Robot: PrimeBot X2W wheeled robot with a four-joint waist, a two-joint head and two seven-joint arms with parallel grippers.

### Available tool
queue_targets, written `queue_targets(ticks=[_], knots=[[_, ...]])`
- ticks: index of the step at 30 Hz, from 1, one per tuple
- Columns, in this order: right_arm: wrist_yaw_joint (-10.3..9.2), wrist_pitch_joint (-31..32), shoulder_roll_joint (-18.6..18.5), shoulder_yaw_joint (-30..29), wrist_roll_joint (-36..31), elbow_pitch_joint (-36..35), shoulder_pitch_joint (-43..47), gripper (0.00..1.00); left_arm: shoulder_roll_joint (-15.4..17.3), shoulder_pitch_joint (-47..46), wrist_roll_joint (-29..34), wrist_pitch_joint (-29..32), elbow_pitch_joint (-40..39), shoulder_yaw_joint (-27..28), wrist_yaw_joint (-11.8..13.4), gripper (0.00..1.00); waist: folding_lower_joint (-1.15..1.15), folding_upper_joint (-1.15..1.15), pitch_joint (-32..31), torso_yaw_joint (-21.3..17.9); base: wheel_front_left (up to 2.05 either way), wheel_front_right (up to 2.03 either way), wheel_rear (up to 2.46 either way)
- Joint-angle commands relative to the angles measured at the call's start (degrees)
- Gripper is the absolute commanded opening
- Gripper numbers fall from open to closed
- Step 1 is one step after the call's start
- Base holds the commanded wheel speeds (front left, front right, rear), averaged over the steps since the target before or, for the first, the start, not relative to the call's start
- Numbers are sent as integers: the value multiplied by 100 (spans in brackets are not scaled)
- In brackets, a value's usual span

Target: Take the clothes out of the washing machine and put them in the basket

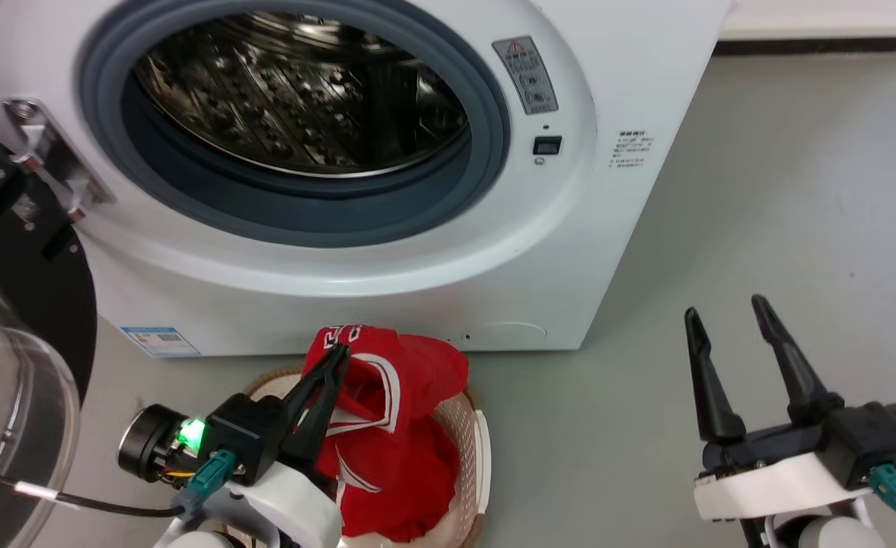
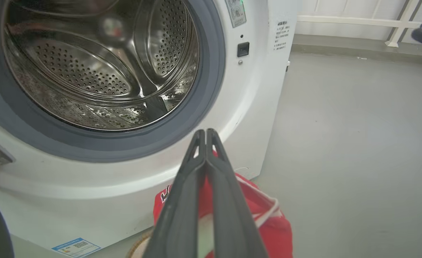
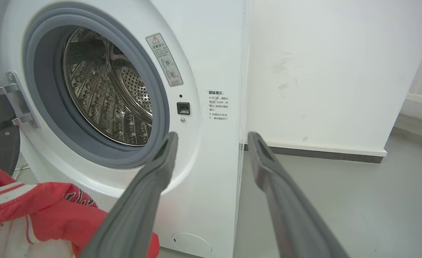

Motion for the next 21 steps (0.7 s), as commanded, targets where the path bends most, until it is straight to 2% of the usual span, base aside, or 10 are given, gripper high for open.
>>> queue_targets(ticks=[1, 6, 12, 13, 21], knots=[[-4, -13, 6, -35, -47, -37, -139, 100, -71, 36, -28, -74, 163, -35, -75, 0, 0, 0, 300, -85, 0, 0, 0], [-4, -13, 7, -53, -57, -106, -440, 100, -313, -169, -82, -212, 895, -185, -322, 0, 0, 0, 840, -179, 0, 0, 0], [-4, -13, 7, -109, -30, -215, -846, 100, -682, -647, -124, -468, 2155, -299, -755, 0, 0, 0, 1526, -297, 0, 0, 0], [-4, -13, 9, -147, -14, -263, -1029, 100, -946, -979, -146, -557, 2849, -374, -1011, 0, 0, 0, 1874, -337, 0, 0, 0], [-4, -13, 6, -250, 22, -372, -1442, 100, -1581, -1897, -123, -620, 4984, -609, -1654, 0, 0, 0, 2669, -436, 0, 0, 0]])
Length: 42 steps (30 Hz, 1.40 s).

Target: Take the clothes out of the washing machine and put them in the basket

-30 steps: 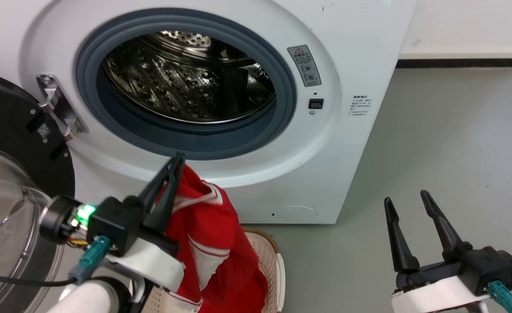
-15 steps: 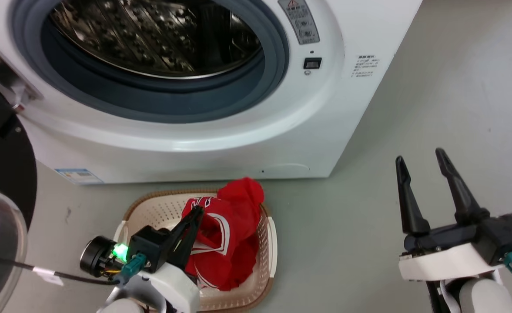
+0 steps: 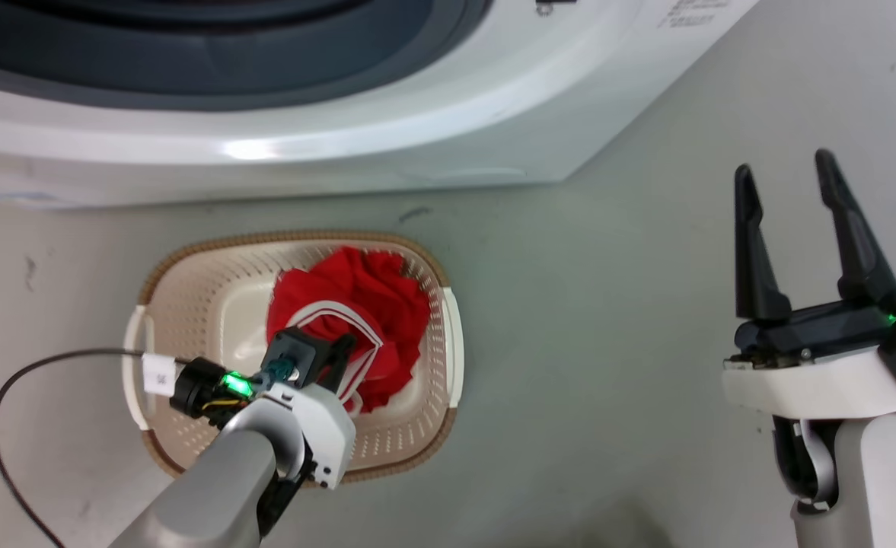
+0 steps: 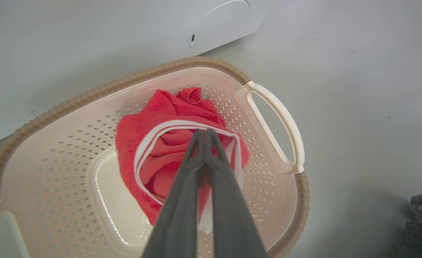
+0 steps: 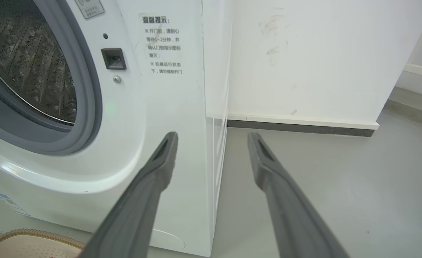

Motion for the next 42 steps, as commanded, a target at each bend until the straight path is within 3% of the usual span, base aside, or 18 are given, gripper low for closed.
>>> queue_targets(ticks=[1, 7, 12, 22, 23, 30, 37, 42], knots=[[-4, -13, 8, -29, 24, -50, -155, 100, -119, -252, 26, -37, 413, -45, -111, 0, -1, 0, 418, -93, 0, 0, 0], [-4, -13, 7, -150, 31, -135, -388, 100, -567, -910, 5, 60, 1992, -136, -433, 0, -1, 0, 952, -139, 0, 0, 0], [-4, -13, 7, -201, 37, -192, -551, 100, -819, -1321, -109, 206, 3028, -93, -523, 0, -1, 0, 1296, -198, 0, 0, 0], [-4, -13, 7, -231, 91, -182, -654, 100, -963, -1575, -180, 344, 3680, -120, -525, 0, -1, 0, 1533, -234, 0, 0, 0], [-4, -13, 7, -212, 100, -165, -659, 100, -962, -1575, -183, 292, 3695, -122, -492, 100, -1, 0, 1510, -236, 0, 0, 0], [-4, -13, 7, -128, 98, -86, -584, 100, -1025, -1394, -237, 10, 3739, -109, -476, 100, -1, 0, 1169, -219, 0, 0, 0], [-4, -13, 6, -68, 22, 72, -278, 100, -1181, -1038, -405, -444, 3737, 31, -435, 100, -1, 0, 417, -61, 0, 0, 0], [-4, -13, 5, -40, -27, 179, 7, 100, -1151, -714, -407, -536, 3237, 276, -222, 100, -1, 0, -157, 67, 0, 0, 0]])
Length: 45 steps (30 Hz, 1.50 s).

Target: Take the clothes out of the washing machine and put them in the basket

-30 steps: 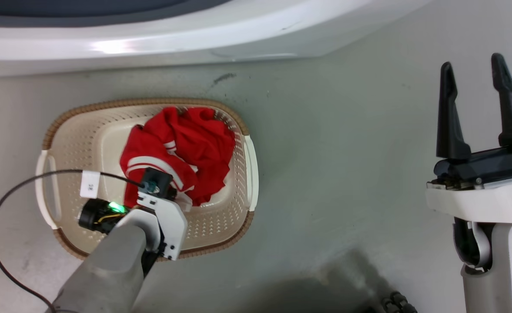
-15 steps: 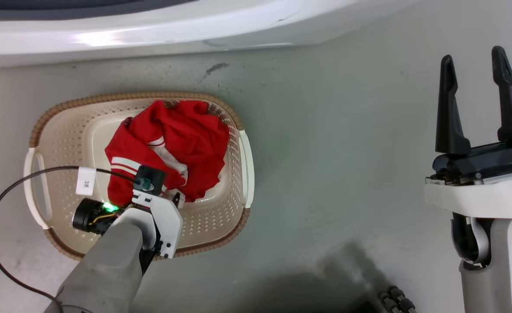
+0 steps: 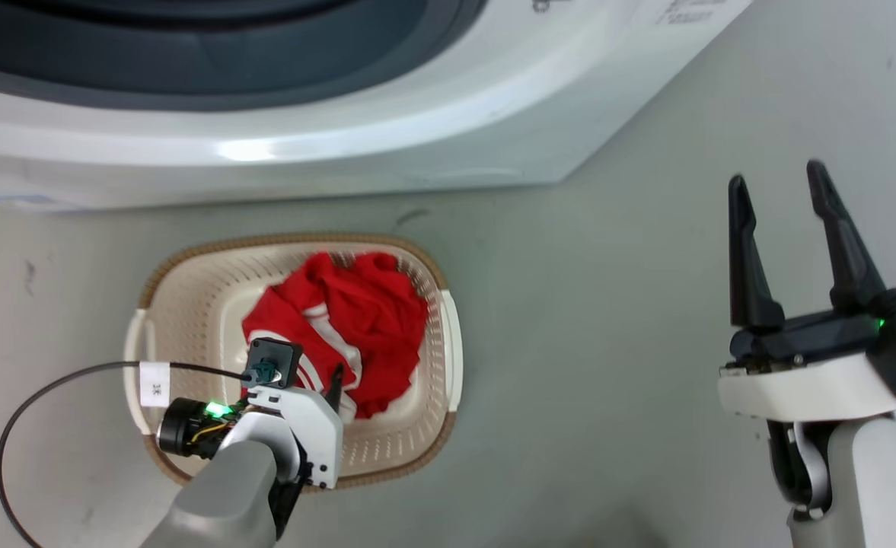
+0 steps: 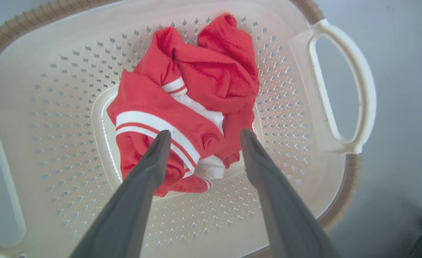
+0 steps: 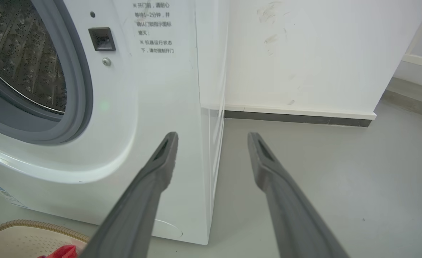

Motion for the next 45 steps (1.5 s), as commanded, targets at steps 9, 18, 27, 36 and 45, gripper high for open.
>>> queue_targets(ticks=[9, 18, 27, 36, 45], knots=[[-4, -13, 3, 29, -94, 143, 519, 100, 237, 1072, 479, -29, -1684, 935, 551, 100, 0, 0, -1219, 315, 0, 0, 0], [-4, -13, 3, 32, -124, 239, 977, 100, 140, 2114, 1405, -30, -3385, 2117, 859, 100, 0, 0, -1983, 514, 0, 0, 0], [-4, -13, 4, 68, -84, 234, 1333, 100, -212, 3053, 2259, -31, -5049, 3250, 949, 100, 0, 0, -2577, 598, 0, 0, 0], [-4, -13, 4, 58, -1, 135, 1629, 100, -542, 3805, 2877, -31, -6216, 3926, 911, 100, 0, 0, -3015, 679, 0, 0, 0], [-4, -13, 5, 40, 91, 47, 1930, 100, -694, 4325, 3095, -31, -6589, 4188, 740, 100, 0, 0, -3313, 650, 0, 0, 0]])
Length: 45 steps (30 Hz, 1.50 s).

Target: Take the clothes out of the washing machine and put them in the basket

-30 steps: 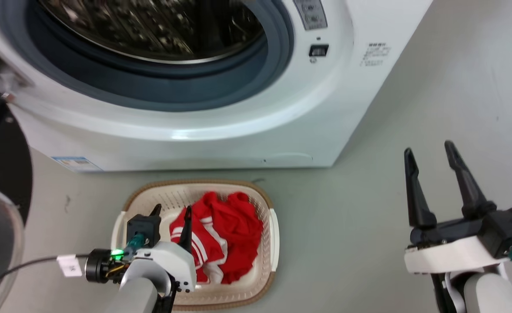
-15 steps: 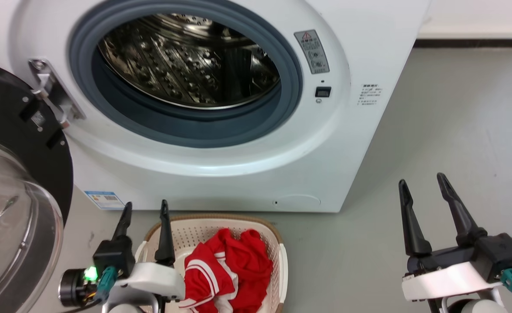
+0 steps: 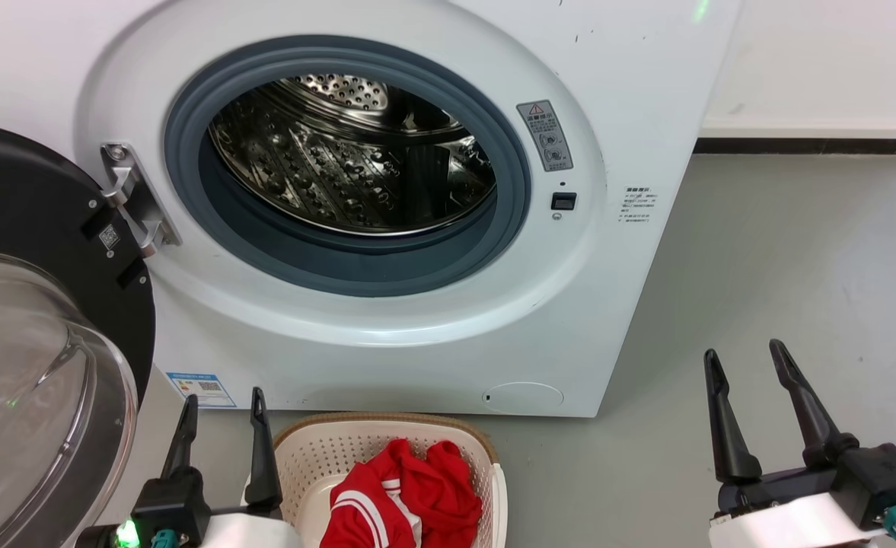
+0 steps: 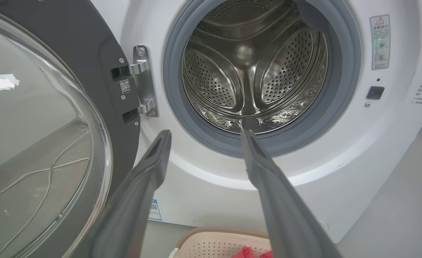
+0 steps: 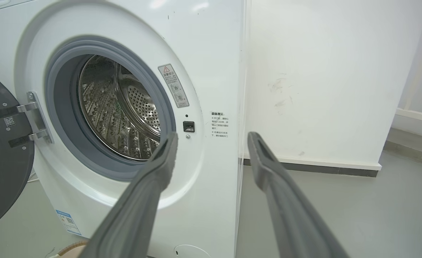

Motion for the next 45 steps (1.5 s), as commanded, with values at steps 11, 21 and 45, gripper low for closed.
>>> queue_targets(ticks=[11, 21, 45], knots=[[-4, -13, 8, -44, 84, 15, 311, 100, -50, 302, 243, -15, -65, 94, -62, 100, 1, 0, -196, -55, 0, 0, 0], [-4, -13, 8, -18, 130, 63, 385, 100, -58, 376, 334, -15, -16, 142, -112, 100, 1, 0, -271, -114, 0, 0, 0], [0, 87, -21, 42, 565, 324, 333, 0, -54, 300, -59, 163, 365, 220, -199, 0, 1, 0, -272, -130, 0, 0, 0]])
